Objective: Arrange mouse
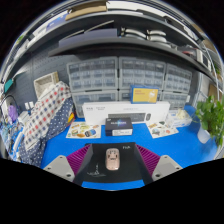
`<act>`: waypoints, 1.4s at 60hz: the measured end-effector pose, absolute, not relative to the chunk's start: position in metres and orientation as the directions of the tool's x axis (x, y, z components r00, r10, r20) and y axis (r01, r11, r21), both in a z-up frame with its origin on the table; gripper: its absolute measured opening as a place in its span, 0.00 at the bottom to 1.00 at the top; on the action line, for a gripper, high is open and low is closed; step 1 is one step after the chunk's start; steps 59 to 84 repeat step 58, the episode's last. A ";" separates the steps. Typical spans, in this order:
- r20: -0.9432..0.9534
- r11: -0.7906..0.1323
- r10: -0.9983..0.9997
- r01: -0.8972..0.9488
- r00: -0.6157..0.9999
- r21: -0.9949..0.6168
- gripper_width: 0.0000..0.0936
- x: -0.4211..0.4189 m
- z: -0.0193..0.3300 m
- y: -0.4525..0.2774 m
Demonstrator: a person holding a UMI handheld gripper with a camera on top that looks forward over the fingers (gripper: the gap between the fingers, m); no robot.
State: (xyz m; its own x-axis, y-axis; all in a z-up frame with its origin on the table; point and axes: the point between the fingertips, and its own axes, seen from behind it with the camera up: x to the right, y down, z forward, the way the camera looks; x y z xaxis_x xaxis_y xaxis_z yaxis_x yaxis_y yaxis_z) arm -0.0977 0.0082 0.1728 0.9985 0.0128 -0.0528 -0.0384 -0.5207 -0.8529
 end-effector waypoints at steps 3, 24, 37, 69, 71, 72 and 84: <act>-0.048 -0.508 0.018 -0.032 0.999 -0.861 0.91 -0.092 0.187 -0.010; -0.052 -0.459 0.030 -0.032 0.998 -0.888 0.89 -0.030 0.224 -0.138; -0.061 -0.464 0.043 -0.034 0.997 -0.885 0.89 -0.005 0.223 -0.190; -0.067 -0.460 0.027 -0.047 0.997 -0.886 0.89 0.026 0.220 -0.223; -0.067 -0.460 0.027 -0.047 0.997 -0.886 0.89 0.026 0.220 -0.223; -0.067 -0.460 0.027 -0.047 0.997 -0.886 0.89 0.026 0.220 -0.223; -0.067 -0.460 0.027 -0.047 0.997 -0.886 0.89 0.026 0.220 -0.223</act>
